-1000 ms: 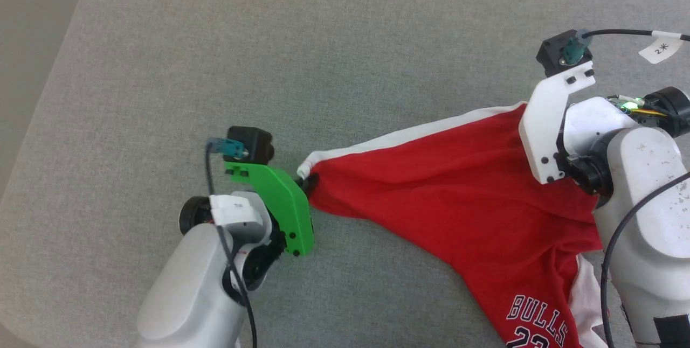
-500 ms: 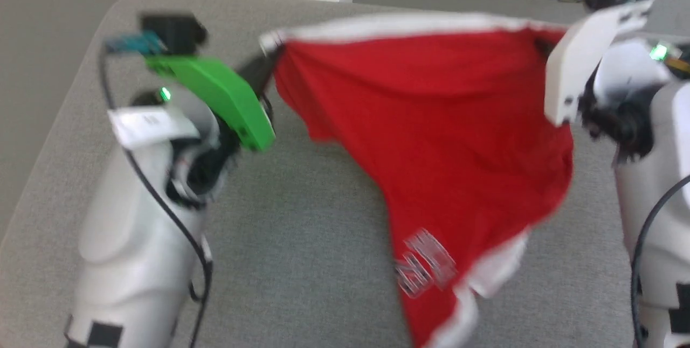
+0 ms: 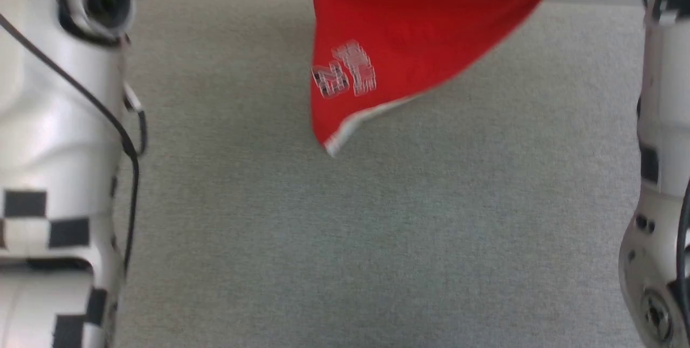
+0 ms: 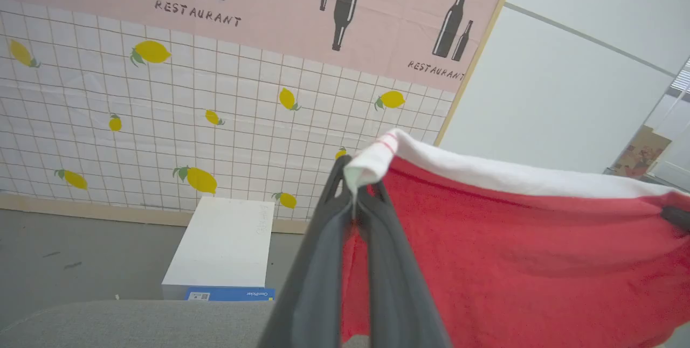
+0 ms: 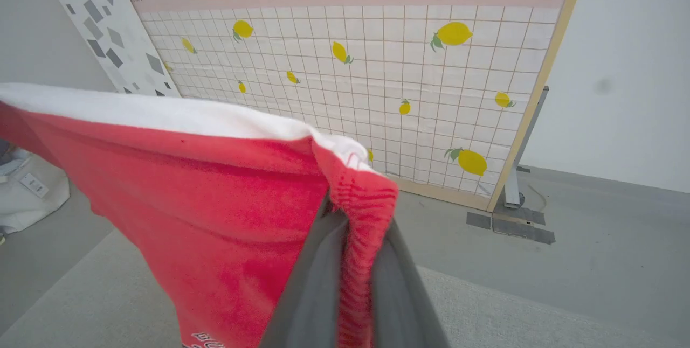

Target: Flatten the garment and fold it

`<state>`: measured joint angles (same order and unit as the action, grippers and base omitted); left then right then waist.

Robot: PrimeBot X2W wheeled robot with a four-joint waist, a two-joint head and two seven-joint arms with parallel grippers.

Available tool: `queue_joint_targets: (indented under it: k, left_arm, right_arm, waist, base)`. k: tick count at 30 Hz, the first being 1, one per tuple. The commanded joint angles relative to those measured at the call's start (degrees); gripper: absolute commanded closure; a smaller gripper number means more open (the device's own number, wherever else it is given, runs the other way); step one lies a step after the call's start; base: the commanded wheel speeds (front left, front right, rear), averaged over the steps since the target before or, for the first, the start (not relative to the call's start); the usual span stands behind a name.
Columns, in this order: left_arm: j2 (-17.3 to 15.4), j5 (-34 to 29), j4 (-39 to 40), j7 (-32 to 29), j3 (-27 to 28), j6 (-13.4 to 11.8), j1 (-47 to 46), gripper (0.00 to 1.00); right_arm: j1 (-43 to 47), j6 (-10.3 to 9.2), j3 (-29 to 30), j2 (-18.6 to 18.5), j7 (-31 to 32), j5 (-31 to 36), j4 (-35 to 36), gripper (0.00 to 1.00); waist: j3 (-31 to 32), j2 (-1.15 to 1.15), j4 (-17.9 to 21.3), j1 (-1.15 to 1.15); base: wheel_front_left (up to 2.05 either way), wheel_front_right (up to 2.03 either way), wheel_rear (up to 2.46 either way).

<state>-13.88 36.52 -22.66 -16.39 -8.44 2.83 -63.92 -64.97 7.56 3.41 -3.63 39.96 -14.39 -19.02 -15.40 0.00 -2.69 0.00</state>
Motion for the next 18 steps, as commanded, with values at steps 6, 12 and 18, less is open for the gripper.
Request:
queue_joint_targets:
  k: [6, 12, 18]
  left_arm:
    - [-0.65, -3.14, -5.75, 9.29, 1.56, -0.92, -10.81, 1.00]
    - [-0.28, -4.42, -10.33, 18.59, 2.30, 0.24, -17.73, 1.00]
    - [-0.30, -4.11, -15.00, 23.82, 2.02, 2.33, -20.08, 1.00]
  right_arm:
    - [-12.89, -0.08, 2.15, 0.69, -8.71, 3.04, -6.94, 1.00]
    - [-21.62, -0.08, 3.00, 0.73, -19.52, 6.04, -13.96, 1.00]
    - [-25.14, -0.08, 2.41, 0.74, -25.17, 6.94, -20.12, 1.00]
  waist:
    - [-7.95, 0.00, 3.82, 0.00]
    - [-12.76, 0.00, 4.68, 0.00]
    - [-15.86, 0.00, 4.66, 0.00]
  base:
    - [0.00, 0.00, 0.00]
    - [0.00, 0.00, 0.00]
    - [0.00, 0.00, 0.00]
